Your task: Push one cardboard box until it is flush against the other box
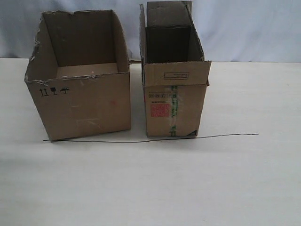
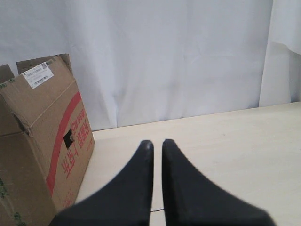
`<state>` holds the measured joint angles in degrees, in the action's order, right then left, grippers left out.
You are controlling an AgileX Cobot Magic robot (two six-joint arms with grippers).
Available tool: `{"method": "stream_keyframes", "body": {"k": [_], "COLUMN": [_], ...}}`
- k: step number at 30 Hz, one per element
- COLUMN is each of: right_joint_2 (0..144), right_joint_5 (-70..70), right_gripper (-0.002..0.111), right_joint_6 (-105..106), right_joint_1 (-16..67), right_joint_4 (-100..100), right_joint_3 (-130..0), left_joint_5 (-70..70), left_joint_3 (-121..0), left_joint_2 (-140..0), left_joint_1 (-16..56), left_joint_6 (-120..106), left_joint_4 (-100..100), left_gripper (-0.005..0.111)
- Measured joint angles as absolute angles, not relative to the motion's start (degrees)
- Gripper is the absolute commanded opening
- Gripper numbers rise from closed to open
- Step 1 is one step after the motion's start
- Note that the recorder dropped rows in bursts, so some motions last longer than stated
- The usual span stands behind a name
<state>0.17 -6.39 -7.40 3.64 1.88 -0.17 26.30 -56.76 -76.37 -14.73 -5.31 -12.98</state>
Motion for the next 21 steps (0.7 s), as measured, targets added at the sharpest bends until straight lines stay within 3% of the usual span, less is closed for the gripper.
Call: {"method": "stream_keyframes", "body": {"k": [5,9,13,21], "right_joint_2": [0.2,0.2,0.2,0.2], "right_joint_5": [-6.4,-6.4,-6.4,-6.4], "right_gripper": [0.005,0.005,0.005,0.005], "right_joint_6": [-7.4,-7.4,-7.4,-7.4], "right_joint_1": [3.6,3.6,3.6,3.6], "right_joint_4": [1.9,1.9,1.9,1.9], "right_joint_3": [-0.2,-0.2,-0.2,-0.2], "left_joint_5": [41.7,57.8,67.2,68.6], "left_joint_3": [-61.3,-66.2,-71.1,-78.6], "left_joint_2": [-93.1,-105.9,-116.5,-125.9], "left_joint_1": [-25.4,-29.7,-30.2,-24.8], "left_joint_6": [-38.7,-52.1,-55.8,-57.9], "left_joint_4": [-53.0,-74.3,-84.6,-87.8], "left_gripper": [0.000,0.000,0.000,0.000]}}
